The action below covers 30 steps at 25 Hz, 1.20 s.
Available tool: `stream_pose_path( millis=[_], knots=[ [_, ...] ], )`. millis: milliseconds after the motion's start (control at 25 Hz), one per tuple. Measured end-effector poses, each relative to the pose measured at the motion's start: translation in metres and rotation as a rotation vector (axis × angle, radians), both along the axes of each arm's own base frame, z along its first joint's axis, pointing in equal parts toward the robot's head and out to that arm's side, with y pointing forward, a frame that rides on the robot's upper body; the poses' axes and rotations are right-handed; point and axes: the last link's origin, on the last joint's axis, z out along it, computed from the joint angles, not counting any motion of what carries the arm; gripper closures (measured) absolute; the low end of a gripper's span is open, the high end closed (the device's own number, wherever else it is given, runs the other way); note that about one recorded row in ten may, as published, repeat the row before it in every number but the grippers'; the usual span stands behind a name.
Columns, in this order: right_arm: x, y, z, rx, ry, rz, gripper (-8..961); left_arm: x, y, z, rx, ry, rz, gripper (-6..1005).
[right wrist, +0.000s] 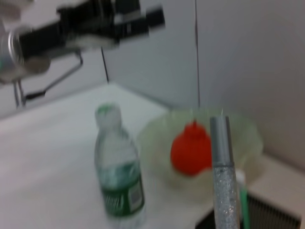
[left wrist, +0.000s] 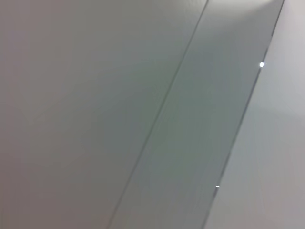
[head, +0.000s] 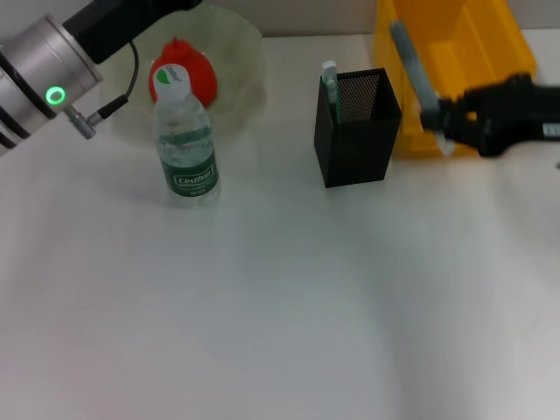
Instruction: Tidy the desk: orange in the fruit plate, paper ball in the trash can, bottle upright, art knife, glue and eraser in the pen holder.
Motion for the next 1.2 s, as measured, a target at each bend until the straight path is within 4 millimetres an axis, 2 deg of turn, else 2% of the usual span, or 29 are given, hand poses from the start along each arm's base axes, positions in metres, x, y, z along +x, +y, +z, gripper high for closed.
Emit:
stream_pose_path(
  millis=[280, 440, 520, 720, 1120, 1200],
  knots=[
    [-0.014, 0.009, -0.003, 0.067, 0.081, 0.104, 801, 0.011, -0.005, 0.003, -0.108, -0.024, -0.057, 218],
    [-0.021, 0.009, -0.004, 0.081, 0.131, 0.147, 801, 0.017, -0.012, -0.012, -0.142, 0.008, -0.094, 218],
    [-0.026, 0.01, -0.005, 0.078, 0.169, 0.17, 802, 0.022, -0.014, -0.025, -0.144, 0.041, -0.115, 218],
    [-0.034, 0.008, -0.01, 0.071, 0.209, 0.219, 802, 0.025, -0.01, -0.032, -0.137, 0.068, -0.104, 218],
    [-0.039, 0.009, -0.027, 0.011, 0.208, 0.229, 803, 0.031, -0.011, -0.032, -0.101, 0.069, -0.146, 219],
    [-0.039, 0.009, -0.028, 0.009, 0.209, 0.227, 803, 0.031, -0.012, -0.032, -0.1, 0.068, -0.151, 249]
  ],
)
